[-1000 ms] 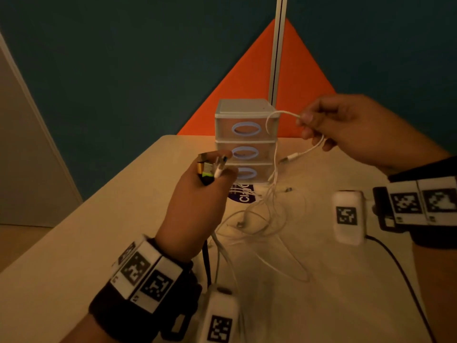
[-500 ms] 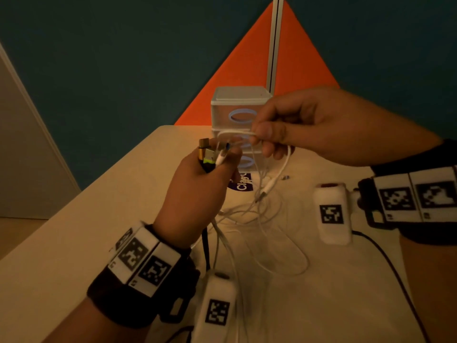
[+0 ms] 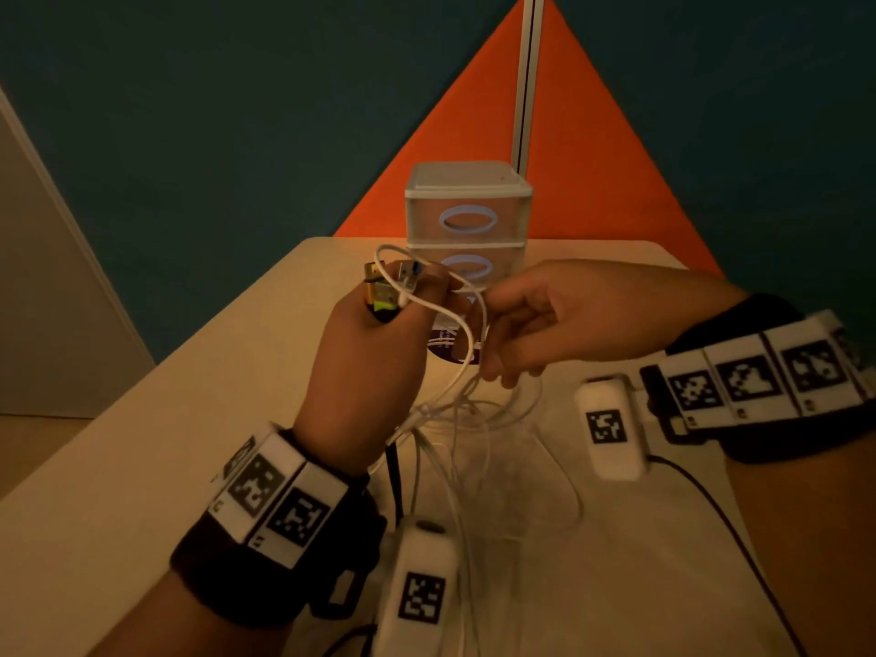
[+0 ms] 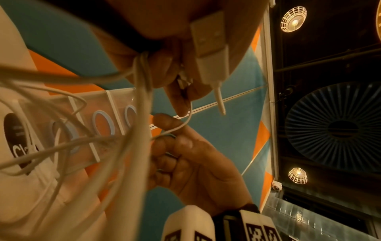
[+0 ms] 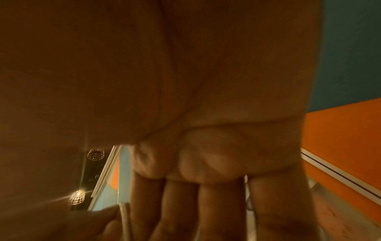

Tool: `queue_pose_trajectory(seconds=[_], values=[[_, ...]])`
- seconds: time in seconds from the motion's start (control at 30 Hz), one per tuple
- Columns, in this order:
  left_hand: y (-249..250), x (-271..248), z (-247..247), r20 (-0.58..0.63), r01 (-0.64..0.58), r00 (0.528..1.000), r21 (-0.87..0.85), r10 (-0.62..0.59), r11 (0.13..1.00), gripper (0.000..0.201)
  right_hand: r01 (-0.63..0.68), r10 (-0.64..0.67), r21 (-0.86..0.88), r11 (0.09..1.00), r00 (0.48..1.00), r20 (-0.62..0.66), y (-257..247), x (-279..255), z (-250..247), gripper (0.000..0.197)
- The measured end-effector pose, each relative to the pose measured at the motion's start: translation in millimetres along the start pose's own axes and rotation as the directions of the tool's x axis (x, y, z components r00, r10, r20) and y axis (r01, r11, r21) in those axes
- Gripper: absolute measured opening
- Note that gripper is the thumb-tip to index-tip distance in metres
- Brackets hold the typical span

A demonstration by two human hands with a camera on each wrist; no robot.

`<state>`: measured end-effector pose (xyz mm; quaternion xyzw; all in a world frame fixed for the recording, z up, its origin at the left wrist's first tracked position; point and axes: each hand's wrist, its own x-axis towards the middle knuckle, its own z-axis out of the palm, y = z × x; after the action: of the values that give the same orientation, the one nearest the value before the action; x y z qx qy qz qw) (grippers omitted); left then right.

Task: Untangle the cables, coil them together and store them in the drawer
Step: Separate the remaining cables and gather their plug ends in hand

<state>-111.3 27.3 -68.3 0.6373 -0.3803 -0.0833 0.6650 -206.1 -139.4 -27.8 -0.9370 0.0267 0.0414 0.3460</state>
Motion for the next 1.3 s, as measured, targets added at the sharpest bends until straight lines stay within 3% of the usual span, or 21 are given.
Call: queue_pose_trajectory(seconds=[0.13, 0.23, 0.3, 0.5, 0.7, 0.8, 0.9, 0.93, 1.0, 1.07, 1.13, 1.2, 1.23, 1.3], values=[[-0.4, -0.1, -0.4, -0.053, 0.005, 0.999, -0.041, -0.007, 0.999, 0.030, -0.063, 0.029, -0.179, 0.982, 0.982, -0.185, 9.8, 1.4, -2.7, 0.015], [0.7, 2.0, -2.1, -0.131, -0.063, 0.990, -0.072, 0.053, 0.995, 0.030, -0.168, 0.119, -0.237, 0.957, 0.971, -0.206, 22.4, 7.2, 1.0, 0.023], [1.6, 3.3, -3.8, -0.165, -0.107, 0.982, -0.084, 0.092, 0.991, 0.029, -0.205, 0.150, -0.234, 0.950, 0.961, -0.232, 28.4, 11.2, 1.0, 0.031], [-1.0, 1.9, -5.2, -0.214, -0.131, 0.972, -0.152, 0.097, 0.980, 0.024, -0.182, 0.109, -0.171, 0.968, 0.924, -0.367, 31.9, 8.7, -6.7, 0.031], [2.4, 2.0, -7.4, -0.259, -0.113, 0.965, -0.232, 0.051, 0.966, 0.029, -0.316, 0.211, -0.189, 0.930, 0.878, -0.430, 47.1, 1.8, -17.5, 0.028], [1.6, 3.6, -7.8, -0.268, -0.104, 0.963, -0.233, 0.039, 0.967, 0.025, -0.285, 0.188, -0.112, 0.952, 0.832, -0.523, 33.3, -9.7, -29.1, 0.030], [2.9, 4.1, -8.3, -0.296, -0.083, 0.955, -0.272, -0.002, 0.959, 0.027, -0.162, 0.092, -0.056, 0.985, 0.774, -0.626, 11.2, -32.3, -36.2, 0.024], [5.1, 3.7, -8.5, -0.302, -0.081, 0.953, -0.297, -0.013, 0.951, 0.027, -0.119, 0.062, -0.050, 0.992, 0.780, -0.622, 2.5, -40.6, -35.5, 0.023], [12.6, 2.9, -9.6, -0.297, -0.086, 0.955, -0.344, -0.021, 0.935, 0.027, -0.072, 0.043, -0.034, 0.997, 0.844, -0.534, -15.2, -54.3, -27.9, 0.030], [22.4, 0.6, -11.4, -0.279, -0.086, 0.960, -0.364, -0.021, 0.927, 0.028, -0.136, 0.111, -0.036, 0.990, 0.914, -0.390, -29.5, -64.2, -13.5, 0.037], [30.9, -5.2, -12.7, -0.254, -0.097, 0.967, -0.358, 0.003, 0.929, 0.031, -0.216, 0.161, -0.149, 0.965, 0.936, -0.314, -34.7, -75.8, 1.1, 0.033], [35.9, -13.6, -13.1, -0.225, -0.111, 0.974, -0.330, 0.037, 0.937, 0.032, -0.294, 0.186, -0.239, 0.926, 0.902, -0.389, -36.1, -89.2, 13.5, 0.033], [38.1, -17.9, -13.2, -0.208, -0.115, 0.977, -0.300, 0.053, 0.947, 0.031, -0.318, 0.183, -0.213, 0.924, 0.856, -0.483, -38.4, -96.0, 19.5, 0.039], [41.3, -25.9, -12.5, -0.180, -0.124, 0.980, -0.247, 0.080, 0.961, 0.028, -0.243, 0.080, -0.145, 0.959, 0.724, -0.686, -47.9, -107.3, 33.1, 0.051]])
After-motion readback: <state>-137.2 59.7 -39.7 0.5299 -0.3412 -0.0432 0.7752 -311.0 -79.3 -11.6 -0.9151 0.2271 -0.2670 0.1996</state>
